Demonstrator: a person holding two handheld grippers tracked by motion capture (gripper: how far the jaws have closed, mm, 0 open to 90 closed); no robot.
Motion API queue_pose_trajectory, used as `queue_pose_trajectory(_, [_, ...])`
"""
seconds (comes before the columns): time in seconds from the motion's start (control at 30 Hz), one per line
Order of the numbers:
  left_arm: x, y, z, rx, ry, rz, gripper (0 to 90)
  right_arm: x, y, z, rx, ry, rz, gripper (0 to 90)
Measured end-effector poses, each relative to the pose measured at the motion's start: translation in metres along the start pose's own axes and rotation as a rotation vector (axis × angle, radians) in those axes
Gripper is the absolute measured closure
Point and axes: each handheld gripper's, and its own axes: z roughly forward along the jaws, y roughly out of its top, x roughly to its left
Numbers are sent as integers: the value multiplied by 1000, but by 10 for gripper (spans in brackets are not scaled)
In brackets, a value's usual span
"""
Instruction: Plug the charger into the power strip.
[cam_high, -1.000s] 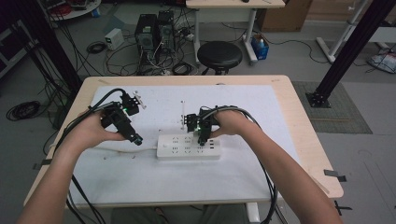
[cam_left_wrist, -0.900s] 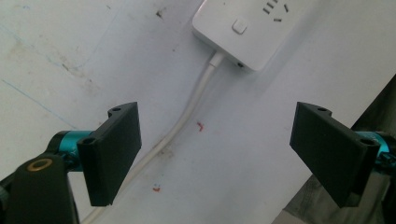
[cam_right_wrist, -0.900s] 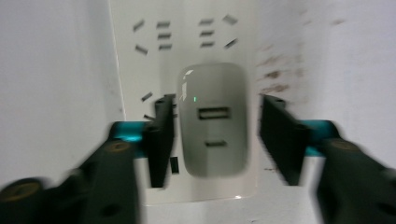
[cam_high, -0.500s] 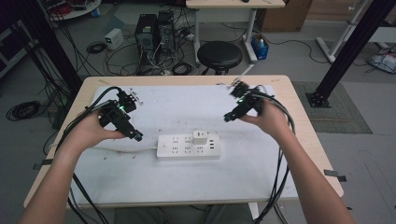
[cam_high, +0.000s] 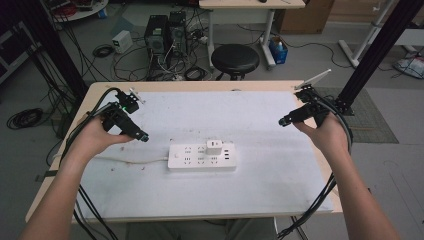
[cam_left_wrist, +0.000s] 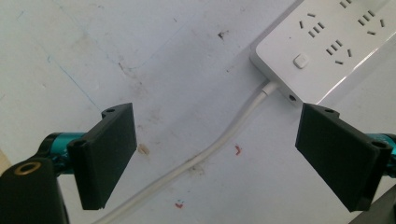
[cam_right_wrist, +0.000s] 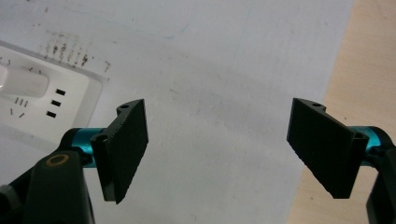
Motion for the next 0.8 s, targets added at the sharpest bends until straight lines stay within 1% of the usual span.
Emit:
queue_pose_trajectory(0.1, [0, 1, 0, 8, 3, 4, 125, -3, -1, -4, 17, -6, 5, 203])
queue_pose_trajectory(0.27, [-2, 4, -5, 17, 13, 8, 125, -4, -1, -7, 30, -15, -7, 202])
queue_pose_trajectory(0.37, [-2, 5, -6, 18, 19, 1, 125, -4, 0, -9, 40, -20, -4, 202])
queue_pose_trajectory(0.5, [-2, 6, -6, 25, 19, -2, 125, -5, 0, -9, 55, -26, -1, 202])
queue_pose_trajectory(0.8, [-2, 9, -4, 30, 16, -1, 125, -8, 2, -7, 61, -28, -7, 202])
